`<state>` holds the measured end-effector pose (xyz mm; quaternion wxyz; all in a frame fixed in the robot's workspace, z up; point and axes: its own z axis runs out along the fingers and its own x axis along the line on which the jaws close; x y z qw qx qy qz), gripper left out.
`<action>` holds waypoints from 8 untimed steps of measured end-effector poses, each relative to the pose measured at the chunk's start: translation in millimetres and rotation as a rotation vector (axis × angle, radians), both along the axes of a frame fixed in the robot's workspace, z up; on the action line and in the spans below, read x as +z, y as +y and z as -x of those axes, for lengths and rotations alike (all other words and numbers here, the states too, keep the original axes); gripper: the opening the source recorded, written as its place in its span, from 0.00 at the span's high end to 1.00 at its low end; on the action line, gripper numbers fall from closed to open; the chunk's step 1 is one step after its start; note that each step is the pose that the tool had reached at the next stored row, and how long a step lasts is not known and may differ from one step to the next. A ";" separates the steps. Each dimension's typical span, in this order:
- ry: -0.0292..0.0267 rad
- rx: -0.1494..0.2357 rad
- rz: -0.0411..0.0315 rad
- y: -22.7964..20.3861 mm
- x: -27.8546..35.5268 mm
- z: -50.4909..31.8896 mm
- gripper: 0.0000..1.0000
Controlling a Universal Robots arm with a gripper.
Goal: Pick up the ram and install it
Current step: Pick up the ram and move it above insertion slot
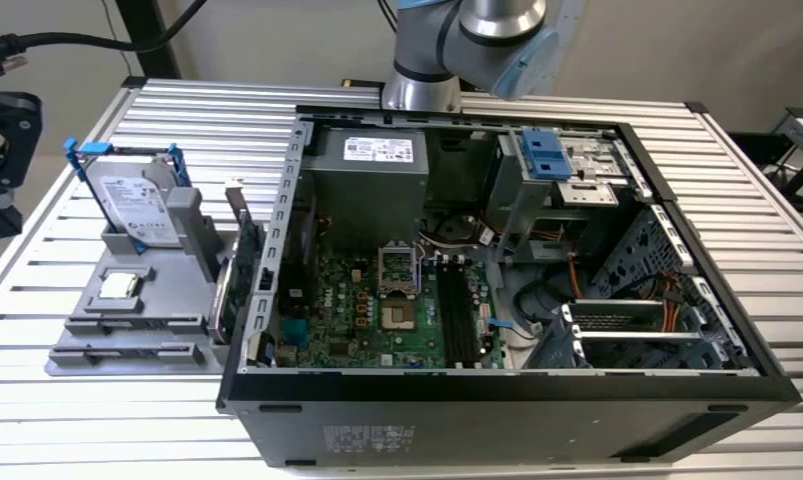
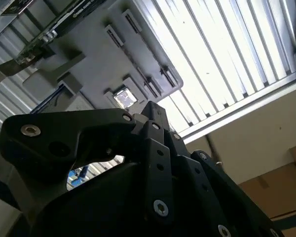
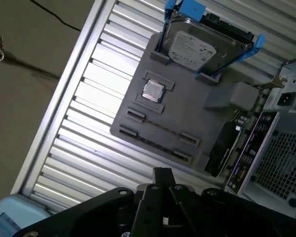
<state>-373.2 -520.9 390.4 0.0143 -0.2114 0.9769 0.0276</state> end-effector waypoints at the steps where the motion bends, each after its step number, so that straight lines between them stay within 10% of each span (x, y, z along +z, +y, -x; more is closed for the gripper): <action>1: 0.0000 0.011 -0.0001 0.0 0.0 0.1 1.00; 8: -0.0002 0.075 0.0000 0.0 0.0 0.3 1.00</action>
